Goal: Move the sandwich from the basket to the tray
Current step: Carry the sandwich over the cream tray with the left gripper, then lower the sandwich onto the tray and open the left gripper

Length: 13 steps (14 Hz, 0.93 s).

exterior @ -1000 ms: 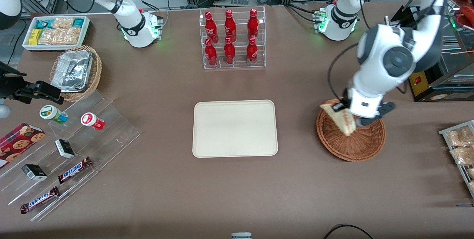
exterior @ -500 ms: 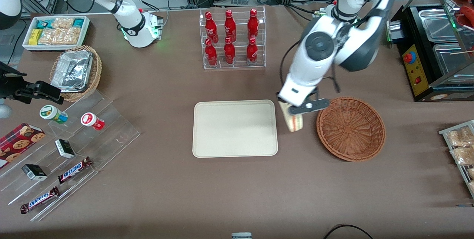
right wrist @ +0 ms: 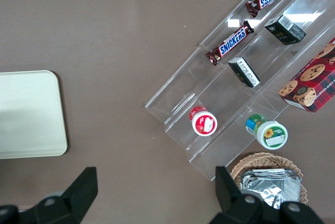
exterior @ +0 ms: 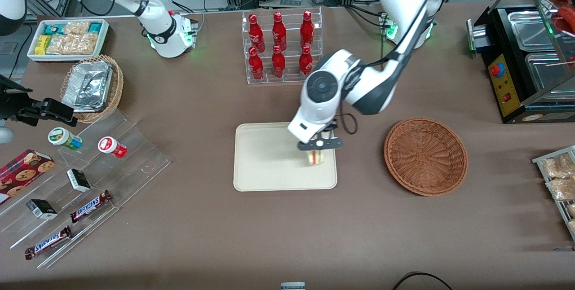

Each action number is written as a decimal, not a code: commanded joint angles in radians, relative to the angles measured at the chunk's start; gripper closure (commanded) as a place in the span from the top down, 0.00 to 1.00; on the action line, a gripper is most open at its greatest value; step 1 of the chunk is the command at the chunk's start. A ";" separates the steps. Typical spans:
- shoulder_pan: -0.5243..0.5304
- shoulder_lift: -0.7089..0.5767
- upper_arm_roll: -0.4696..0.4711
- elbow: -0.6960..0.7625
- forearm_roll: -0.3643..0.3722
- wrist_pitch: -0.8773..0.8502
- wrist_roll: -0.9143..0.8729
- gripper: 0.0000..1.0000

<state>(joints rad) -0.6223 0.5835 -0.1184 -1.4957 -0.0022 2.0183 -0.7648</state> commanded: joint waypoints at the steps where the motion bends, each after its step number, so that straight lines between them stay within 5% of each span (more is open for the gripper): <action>1: -0.065 0.123 0.014 0.150 0.014 0.014 -0.008 0.00; 13: -0.128 0.239 0.019 0.180 0.074 0.083 -0.017 0.00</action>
<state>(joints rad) -0.7319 0.8003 -0.1167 -1.3541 0.0566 2.1058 -0.7649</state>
